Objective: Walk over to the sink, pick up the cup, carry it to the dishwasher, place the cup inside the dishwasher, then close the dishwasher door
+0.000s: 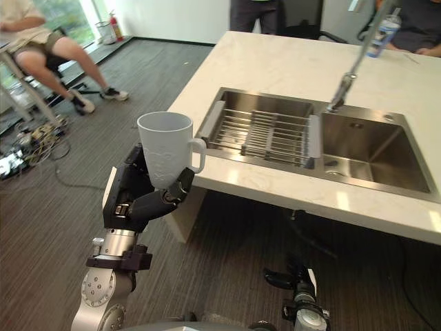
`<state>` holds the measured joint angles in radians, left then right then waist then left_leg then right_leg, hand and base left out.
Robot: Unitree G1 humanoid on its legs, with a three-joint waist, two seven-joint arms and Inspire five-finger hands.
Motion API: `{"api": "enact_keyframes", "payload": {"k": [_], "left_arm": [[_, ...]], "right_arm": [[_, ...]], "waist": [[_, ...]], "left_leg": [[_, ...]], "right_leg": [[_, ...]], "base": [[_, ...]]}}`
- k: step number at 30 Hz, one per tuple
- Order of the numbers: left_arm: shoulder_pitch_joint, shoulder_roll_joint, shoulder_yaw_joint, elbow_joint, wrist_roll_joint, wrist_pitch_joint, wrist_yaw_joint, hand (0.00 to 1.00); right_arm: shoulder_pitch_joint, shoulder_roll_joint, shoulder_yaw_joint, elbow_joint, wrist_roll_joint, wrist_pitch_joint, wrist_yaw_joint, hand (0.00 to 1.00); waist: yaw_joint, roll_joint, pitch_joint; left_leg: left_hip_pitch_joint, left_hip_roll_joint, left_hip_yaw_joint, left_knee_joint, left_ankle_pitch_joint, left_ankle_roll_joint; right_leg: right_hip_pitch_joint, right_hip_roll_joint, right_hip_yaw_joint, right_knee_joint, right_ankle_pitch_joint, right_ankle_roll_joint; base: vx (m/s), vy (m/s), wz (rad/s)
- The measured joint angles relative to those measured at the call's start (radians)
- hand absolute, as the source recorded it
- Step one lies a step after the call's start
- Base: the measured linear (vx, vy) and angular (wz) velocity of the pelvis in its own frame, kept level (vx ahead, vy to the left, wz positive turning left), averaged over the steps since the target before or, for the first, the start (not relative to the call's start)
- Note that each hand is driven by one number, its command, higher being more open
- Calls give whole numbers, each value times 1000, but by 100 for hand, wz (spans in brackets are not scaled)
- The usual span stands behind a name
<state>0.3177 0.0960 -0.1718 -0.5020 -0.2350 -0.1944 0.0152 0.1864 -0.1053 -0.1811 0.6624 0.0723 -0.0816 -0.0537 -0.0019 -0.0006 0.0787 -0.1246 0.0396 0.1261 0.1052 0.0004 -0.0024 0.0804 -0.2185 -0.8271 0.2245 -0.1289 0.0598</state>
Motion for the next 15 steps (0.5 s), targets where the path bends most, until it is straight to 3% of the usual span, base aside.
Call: {"api": "enact_keyframes", "payload": {"k": [1,2,3,4,5,9,11,12,13,15], "left_arm": [[-1,-1,1,-1,0,0,1,30],[0,-2,12,0,-2,0,13,30],[0,-2,13,0,-2,0,16,30],[0,-4,14,0,-3,-1,18,30],[7,-5,15,0,-3,-3,23,30],[33,-5,32,5,-25,-2,29,30],[44,-4,40,5,-33,-2,29,30],[45,2,36,5,-40,-2,28,30],[46,4,35,5,-40,-2,28,30],[47,3,44,5,-41,-2,31,30]], "right_arm": [[-6,0,-6,4,0,0,-3,90],[-24,-2,-6,16,0,-1,-16,90],[-35,-6,-4,16,0,-2,-20,90],[-47,-14,3,21,0,-2,-26,90],[-66,-19,13,26,0,-2,-33,90],[-132,-20,16,56,-18,-2,-33,90],[-143,-24,41,62,-28,-2,-31,90],[-143,-21,53,72,-30,0,-29,90],[-141,-17,58,73,-32,1,-28,90],[-137,-17,89,68,-36,1,-25,90]], "waist": [[3,-5,4],[13,-8,6],[13,-2,5],[16,5,6],[16,4,6],[37,-15,21],[33,-15,34],[22,-13,40],[14,-11,43],[13,-10,44]], "left_leg": [[-6,17,87,3,-7,43],[-28,102,336,99,-68,64],[-32,134,403,138,-74,67],[-42,137,398,170,-68,47],[-52,114,364,179,-76,51],[-79,34,307,231,-138,103],[-83,-16,248,252,-159,130],[-84,-41,186,250,-161,138],[-84,-52,153,246,-160,137],[-83,-97,38,214,-139,114]], "right_leg": [[3,-1,-25,2,0,0],[20,-9,-74,5,0,1],[30,-7,-96,14,-1,3],[40,-16,-109,39,-7,11],[41,-45,-102,75,-20,8],[35,-175,-119,228,-83,21],[1,-226,20,360,-68,-47],[-52,-218,180,445,-62,-71],[-68,-194,249,456,-75,-54],[-138,-86,448,414,-133,-31]], "base": [[-177,104,143],[-96,90,100],[-46,87,103],[-21,93,86],[-40,130,108],[-56,191,62],[2,212,102],[48,184,128],[77,138,150],[112,101,143]]}}
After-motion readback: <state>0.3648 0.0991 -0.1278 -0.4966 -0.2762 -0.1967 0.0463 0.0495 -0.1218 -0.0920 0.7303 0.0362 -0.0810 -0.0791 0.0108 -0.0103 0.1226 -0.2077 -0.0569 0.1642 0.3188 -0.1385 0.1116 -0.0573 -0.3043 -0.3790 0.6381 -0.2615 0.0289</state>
